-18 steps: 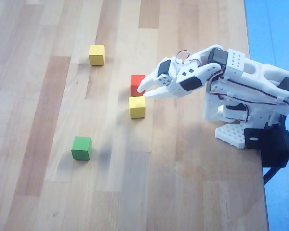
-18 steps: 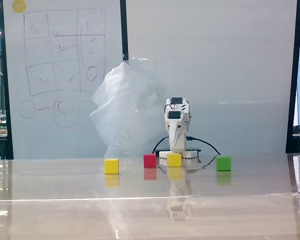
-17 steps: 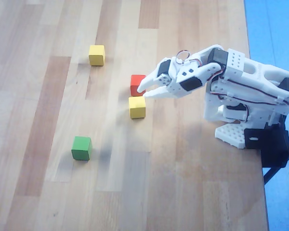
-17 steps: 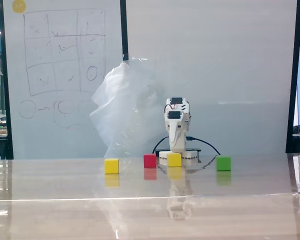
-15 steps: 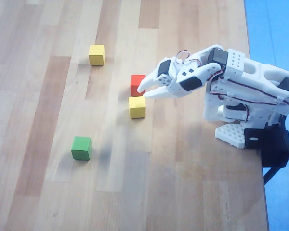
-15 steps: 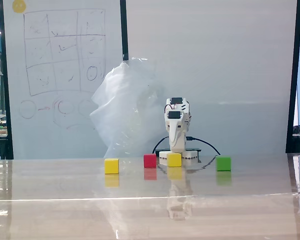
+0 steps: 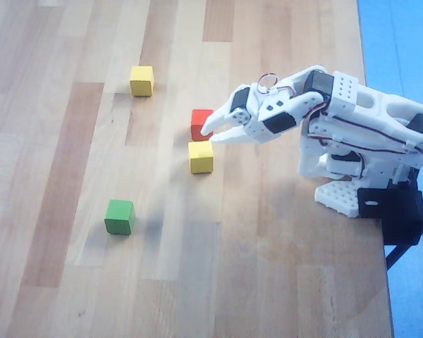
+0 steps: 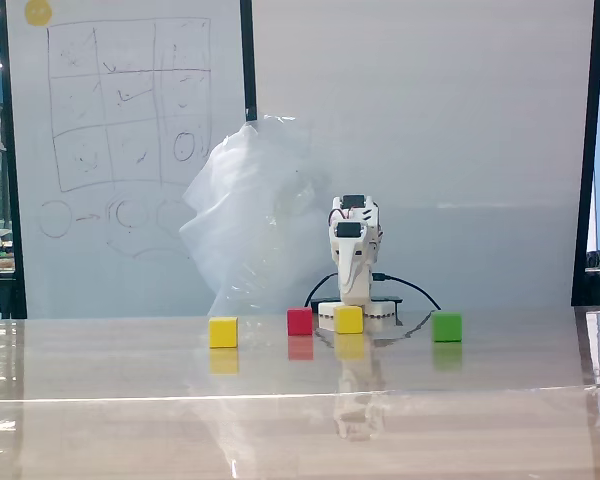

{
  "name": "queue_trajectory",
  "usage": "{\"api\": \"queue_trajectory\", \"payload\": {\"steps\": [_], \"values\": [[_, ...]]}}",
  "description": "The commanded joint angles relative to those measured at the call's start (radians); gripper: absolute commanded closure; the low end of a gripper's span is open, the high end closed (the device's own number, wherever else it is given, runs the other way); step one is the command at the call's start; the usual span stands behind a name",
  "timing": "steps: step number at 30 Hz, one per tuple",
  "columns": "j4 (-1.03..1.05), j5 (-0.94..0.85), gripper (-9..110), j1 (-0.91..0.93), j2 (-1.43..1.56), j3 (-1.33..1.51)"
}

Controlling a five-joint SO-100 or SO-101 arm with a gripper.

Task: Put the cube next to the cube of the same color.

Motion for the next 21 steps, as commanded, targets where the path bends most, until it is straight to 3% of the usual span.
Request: {"api": "queue_trajectory", "payload": {"steps": [1, 21], "values": [[0.002, 0.006, 97, -0.008, 0.035, -0.012], [0.023, -0.011, 96, -0.006, 0.015, -0.091]]}}
